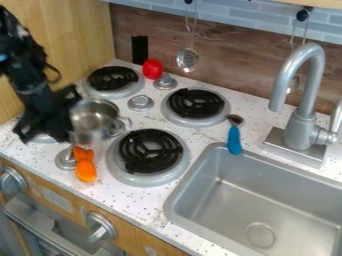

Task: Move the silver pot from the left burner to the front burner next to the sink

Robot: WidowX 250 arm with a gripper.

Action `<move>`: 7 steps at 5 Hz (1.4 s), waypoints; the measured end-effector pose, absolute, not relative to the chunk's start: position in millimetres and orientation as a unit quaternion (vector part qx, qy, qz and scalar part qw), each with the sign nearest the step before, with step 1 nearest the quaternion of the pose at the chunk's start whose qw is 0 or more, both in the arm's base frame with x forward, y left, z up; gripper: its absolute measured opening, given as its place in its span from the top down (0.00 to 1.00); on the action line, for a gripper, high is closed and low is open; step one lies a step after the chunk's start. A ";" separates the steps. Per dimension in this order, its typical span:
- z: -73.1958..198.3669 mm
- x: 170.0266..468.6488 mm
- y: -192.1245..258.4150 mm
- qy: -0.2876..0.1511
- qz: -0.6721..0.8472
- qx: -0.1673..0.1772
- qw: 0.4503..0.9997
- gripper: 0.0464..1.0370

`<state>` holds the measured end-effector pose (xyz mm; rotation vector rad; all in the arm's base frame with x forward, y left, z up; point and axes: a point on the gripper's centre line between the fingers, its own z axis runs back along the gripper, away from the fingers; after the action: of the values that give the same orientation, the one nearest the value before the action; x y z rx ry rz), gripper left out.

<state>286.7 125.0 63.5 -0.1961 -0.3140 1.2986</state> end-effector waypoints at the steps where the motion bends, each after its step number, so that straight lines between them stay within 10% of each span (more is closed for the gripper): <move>1: 52.5 291.6 106.3 -0.144 0.568 -0.089 0.805 0.95; 7: 29.7 327.9 56.1 -0.128 0.456 -0.124 0.872 0.85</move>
<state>327.9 56.1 29.7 -0.2594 -0.2676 0.9529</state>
